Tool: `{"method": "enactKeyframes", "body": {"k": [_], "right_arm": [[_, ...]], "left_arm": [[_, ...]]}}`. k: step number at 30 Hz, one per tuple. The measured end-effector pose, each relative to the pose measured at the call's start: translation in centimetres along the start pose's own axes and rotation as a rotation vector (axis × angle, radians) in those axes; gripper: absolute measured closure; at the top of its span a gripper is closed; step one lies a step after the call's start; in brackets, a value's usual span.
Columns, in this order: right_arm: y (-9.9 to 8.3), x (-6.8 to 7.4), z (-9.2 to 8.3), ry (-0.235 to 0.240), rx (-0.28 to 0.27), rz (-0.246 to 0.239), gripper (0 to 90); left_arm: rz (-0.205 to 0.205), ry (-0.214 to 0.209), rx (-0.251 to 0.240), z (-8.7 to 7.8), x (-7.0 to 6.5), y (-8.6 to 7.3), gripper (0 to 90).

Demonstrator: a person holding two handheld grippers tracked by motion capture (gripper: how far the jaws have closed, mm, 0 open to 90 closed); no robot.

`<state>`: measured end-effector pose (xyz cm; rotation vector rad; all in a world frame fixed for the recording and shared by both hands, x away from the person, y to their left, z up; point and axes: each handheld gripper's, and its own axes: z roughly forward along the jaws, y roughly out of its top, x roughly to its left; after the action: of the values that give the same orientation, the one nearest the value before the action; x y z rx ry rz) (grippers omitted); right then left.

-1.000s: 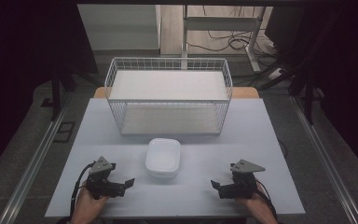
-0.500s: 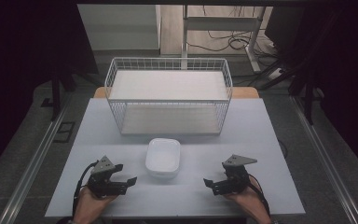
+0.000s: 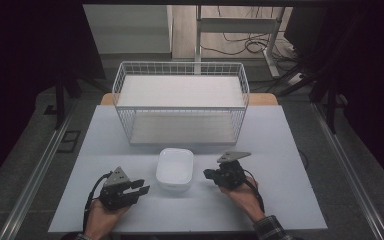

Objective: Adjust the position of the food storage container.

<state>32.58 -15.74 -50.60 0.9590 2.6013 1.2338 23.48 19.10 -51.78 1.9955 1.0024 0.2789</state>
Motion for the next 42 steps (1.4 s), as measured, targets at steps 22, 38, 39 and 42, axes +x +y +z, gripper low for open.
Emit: {"method": "enactKeyframes", "body": {"k": [22, 38, 39, 42], "right_arm": [[3.2, -0.7, 3.2, -0.083, 0.001, -0.033, 89.9], [4.0, -0.9, 4.7, 0.045, 0.033, -0.052, 89.8], [3.8, -0.8, 4.5, 0.046, 0.037, -0.042, 89.7], [3.2, -0.9, 3.7, 0.048, 0.038, -0.03, 89.7]], "left_arm": [[-0.061, -0.002, 0.059, 0.5, 0.8, -0.1, 84.0], [-0.096, -0.003, 0.063, 2.9, 2.4, 1.3, 85.6], [-0.092, -0.014, 0.061, 3.3, 2.4, 1.6, 85.7], [-0.08, -0.03, 0.061, 3.8, 2.5, 2.0, 86.3]]}}
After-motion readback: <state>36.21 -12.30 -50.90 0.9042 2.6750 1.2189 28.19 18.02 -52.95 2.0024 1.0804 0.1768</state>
